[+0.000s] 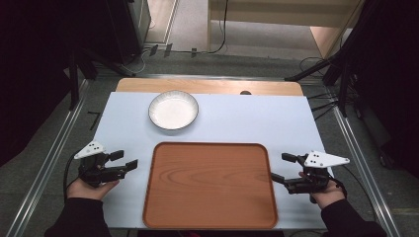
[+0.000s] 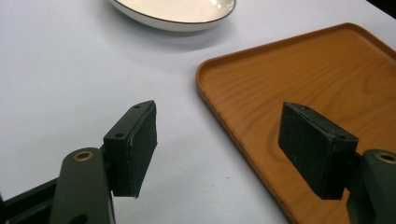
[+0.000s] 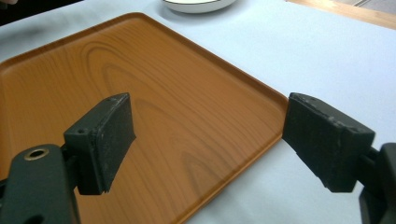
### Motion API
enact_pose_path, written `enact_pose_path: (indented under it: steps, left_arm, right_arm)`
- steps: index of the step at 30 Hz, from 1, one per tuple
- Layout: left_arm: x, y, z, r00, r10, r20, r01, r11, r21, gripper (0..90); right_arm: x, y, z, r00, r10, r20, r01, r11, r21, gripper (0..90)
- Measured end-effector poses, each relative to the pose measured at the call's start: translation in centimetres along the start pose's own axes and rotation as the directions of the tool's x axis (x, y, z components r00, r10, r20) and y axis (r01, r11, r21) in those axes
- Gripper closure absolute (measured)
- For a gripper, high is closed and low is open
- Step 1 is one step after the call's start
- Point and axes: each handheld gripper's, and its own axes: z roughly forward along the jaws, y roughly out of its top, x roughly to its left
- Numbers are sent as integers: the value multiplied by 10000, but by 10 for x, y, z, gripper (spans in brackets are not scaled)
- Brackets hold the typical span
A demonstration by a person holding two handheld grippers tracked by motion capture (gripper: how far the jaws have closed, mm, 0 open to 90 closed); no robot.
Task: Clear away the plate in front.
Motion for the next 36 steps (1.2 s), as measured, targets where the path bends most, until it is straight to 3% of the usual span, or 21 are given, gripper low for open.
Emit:
enact_pose_path:
  steps: [6, 22, 29, 34, 36]
  left_arm:
    - [6, 4, 12, 9987, -479, -190, 485, 9982, 344, 289]
    - [19, 15, 38, 9982, -373, -465, 402, 9972, 626, 312]
    - [21, 21, 44, 9974, -543, -467, 563, 9976, 414, 326]
    - [22, 21, 46, 9964, -582, -613, 614, 9968, 512, 329]
    - [24, 23, 45, 9944, -795, -693, 816, 9963, 280, 333]
  right_arm:
    - [0, 0, 1, 10000, -10, -19, 10, 9999, 136, 173]
    - [1, 1, 0, 9999, -87, 59, 87, 10000, 8, 173]
    - [1, 1, 0, 10000, -57, 25, 57, 10000, 45, 173]
    - [1, 1, 0, 10000, -62, 10, 62, 10000, 50, 173]
    - [1, 0, 1, 10000, -100, -2, 100, 9999, 77, 173]
